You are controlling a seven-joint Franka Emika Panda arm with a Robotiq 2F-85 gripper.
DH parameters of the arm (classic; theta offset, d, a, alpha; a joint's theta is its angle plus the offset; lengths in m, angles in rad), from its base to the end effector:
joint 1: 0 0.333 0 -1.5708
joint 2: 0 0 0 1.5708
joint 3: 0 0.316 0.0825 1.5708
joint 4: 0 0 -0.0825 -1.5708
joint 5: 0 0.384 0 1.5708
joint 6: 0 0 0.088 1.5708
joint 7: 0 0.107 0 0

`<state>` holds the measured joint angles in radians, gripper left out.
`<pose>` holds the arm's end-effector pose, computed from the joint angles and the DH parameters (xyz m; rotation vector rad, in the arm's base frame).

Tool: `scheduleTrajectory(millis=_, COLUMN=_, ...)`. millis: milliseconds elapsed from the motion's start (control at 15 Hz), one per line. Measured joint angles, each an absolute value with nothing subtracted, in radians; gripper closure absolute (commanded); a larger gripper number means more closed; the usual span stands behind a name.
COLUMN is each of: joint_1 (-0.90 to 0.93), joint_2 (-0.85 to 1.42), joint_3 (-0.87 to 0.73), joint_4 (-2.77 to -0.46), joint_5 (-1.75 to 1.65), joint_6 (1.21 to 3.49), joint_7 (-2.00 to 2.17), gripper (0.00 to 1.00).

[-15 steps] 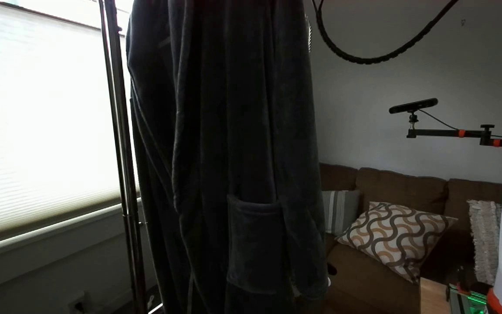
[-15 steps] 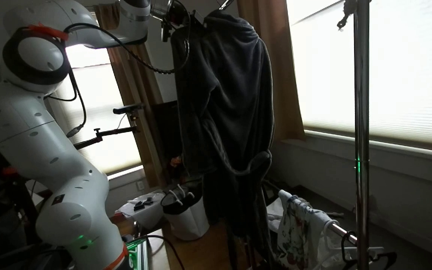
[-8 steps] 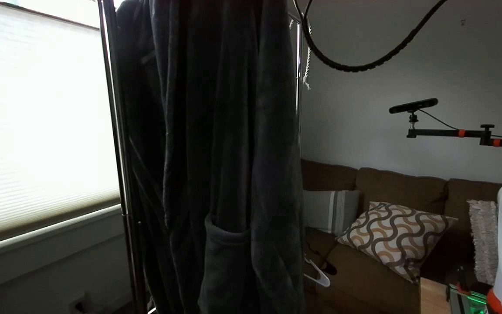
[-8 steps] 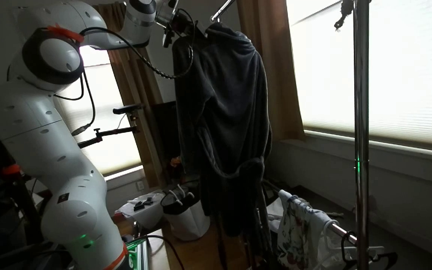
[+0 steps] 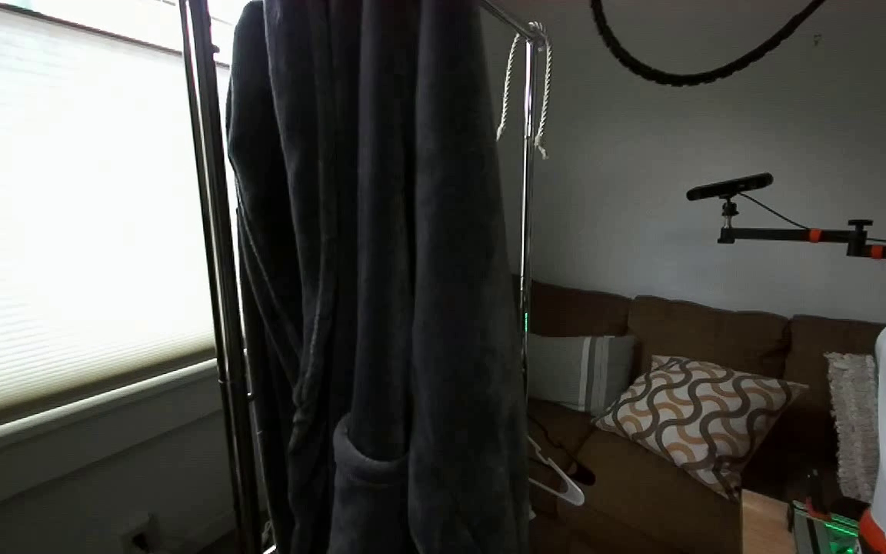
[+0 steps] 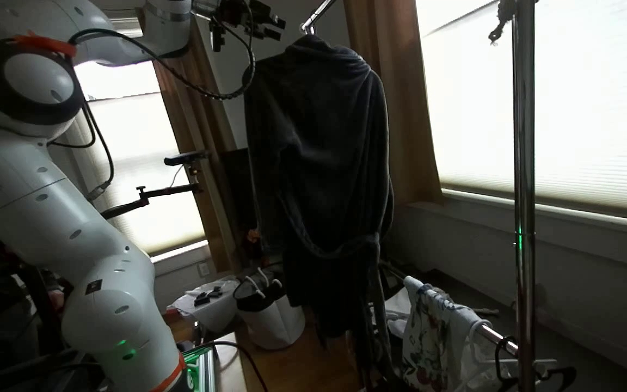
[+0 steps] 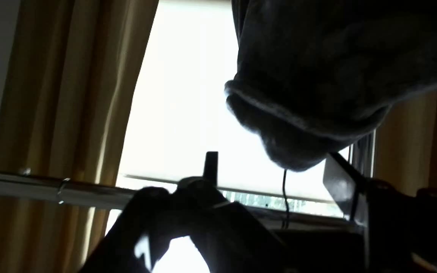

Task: Remove the gown from the second rail of the clothing rack and hang it on the top rail of the rack

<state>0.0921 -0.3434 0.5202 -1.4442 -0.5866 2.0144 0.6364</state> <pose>0.3273 0.2931 0.8983 2.5394 0.0464 1.6198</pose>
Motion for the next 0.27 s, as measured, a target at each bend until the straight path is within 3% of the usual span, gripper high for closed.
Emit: scheduleTrajectory(millis=267, joint_1=0.086, joint_2=-0.518, joint_3=0.497, joint_4=-1.539, joint_5=-0.586, joint_6=1.924, joint_7=0.725, gripper=0.0)
